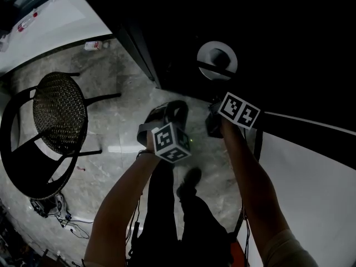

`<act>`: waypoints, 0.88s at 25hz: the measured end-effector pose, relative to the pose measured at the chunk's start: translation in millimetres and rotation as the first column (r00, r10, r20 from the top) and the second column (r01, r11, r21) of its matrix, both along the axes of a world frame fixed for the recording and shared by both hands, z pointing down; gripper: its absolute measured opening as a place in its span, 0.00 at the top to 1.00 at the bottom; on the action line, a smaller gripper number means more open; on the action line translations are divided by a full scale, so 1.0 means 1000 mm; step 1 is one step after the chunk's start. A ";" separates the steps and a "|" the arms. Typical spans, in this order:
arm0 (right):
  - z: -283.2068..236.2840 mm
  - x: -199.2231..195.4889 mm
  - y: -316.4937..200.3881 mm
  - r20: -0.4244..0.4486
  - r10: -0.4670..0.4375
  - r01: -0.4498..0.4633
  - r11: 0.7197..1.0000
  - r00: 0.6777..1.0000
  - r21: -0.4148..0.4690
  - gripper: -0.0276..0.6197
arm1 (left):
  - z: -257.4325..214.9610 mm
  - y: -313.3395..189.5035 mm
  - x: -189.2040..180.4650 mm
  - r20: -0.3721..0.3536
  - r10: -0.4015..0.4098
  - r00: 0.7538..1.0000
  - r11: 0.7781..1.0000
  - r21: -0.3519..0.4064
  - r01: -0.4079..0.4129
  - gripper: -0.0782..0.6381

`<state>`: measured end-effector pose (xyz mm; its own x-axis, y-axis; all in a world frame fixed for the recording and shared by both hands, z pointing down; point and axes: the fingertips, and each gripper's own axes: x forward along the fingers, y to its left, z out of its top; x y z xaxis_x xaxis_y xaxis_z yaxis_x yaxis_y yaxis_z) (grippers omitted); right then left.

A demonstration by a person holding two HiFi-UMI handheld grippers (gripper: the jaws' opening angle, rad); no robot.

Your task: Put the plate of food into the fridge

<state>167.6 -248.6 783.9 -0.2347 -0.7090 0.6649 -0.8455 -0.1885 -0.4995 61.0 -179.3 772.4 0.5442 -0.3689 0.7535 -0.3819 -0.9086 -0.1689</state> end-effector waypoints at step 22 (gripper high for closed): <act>-0.047 -0.025 0.061 0.044 -0.110 0.110 0.994 0.993 -0.011 0.92 | -0.027 -0.001 -0.017 -0.045 -0.088 0.995 0.996 -0.021 0.087 0.86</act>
